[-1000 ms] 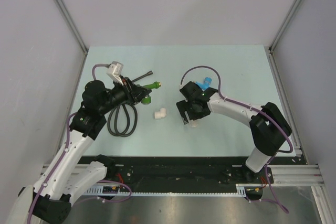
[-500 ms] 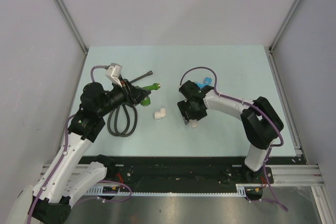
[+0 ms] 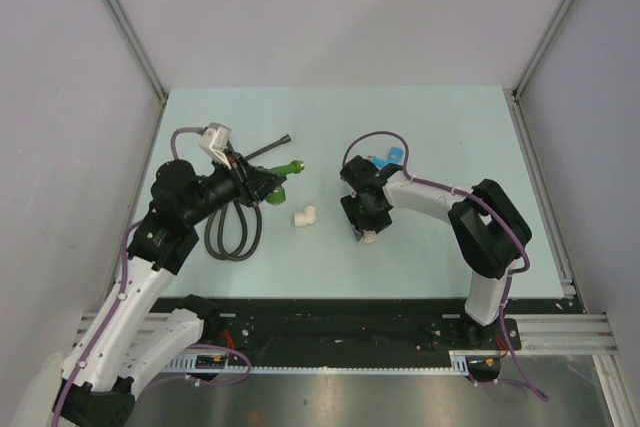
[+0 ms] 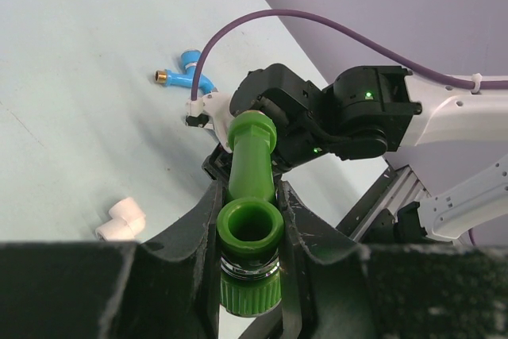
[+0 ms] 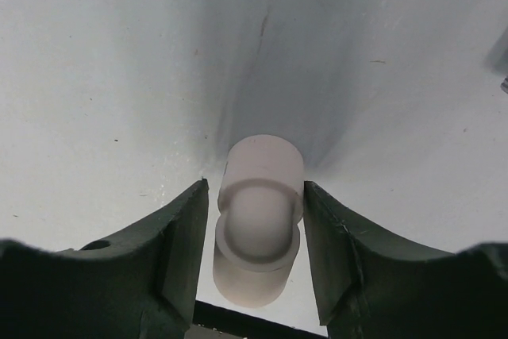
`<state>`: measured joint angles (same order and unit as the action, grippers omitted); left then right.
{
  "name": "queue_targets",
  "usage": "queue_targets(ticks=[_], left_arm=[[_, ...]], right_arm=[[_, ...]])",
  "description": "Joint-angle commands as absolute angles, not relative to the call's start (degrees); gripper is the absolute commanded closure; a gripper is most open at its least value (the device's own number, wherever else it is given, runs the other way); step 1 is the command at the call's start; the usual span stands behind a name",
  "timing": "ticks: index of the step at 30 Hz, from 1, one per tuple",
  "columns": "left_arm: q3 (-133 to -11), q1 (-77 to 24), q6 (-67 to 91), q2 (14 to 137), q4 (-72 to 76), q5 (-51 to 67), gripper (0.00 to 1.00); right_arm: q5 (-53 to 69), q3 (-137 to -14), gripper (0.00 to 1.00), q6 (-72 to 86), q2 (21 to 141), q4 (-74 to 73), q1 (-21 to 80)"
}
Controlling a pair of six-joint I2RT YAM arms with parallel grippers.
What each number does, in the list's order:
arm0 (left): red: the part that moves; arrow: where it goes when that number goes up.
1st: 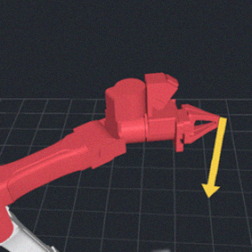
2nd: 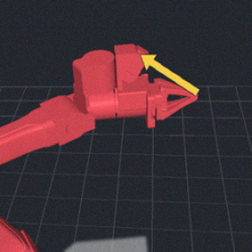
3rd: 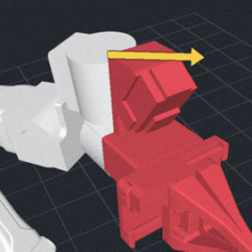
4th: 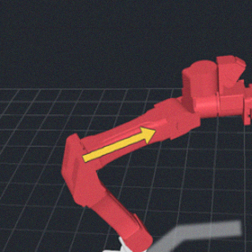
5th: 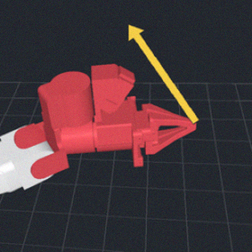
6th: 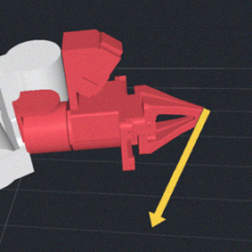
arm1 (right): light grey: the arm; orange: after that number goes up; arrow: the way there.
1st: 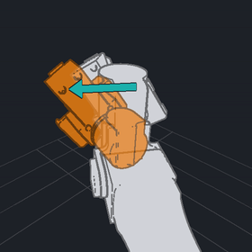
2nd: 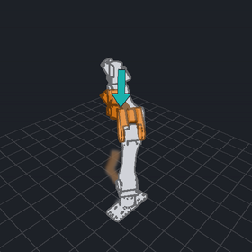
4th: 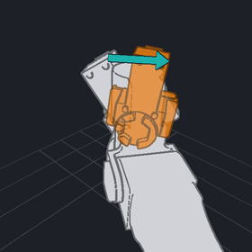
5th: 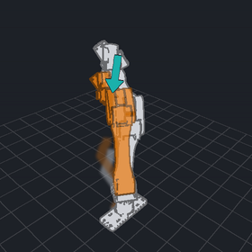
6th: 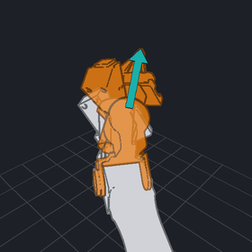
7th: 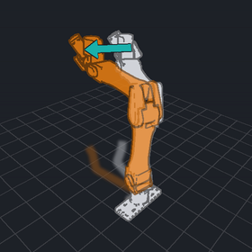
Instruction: Install the water faucets
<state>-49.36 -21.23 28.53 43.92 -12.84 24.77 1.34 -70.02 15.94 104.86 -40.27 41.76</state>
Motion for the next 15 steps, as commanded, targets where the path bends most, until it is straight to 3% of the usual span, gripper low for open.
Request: queue_targets(ticks=[1,11,15], left_arm=[[-49.22,-21.01,29.09,42.45,-11.69,25.84,1.00],[-50.27,-21.01,30.14,41.57,-11.87,27.24,1.00],[-51.50,-21.01,31.11,41.49,-11.34,28.74,1.00]], right_arm=[[1.14,-72.25,0.49,14.94,105.56,-40.69,41.48],[1.14,-72.16,1.00,8.71,96.60,-38.68,41.22],[5.17,-72.16,1.00,0.81,89.40,-34.20,40.43]])
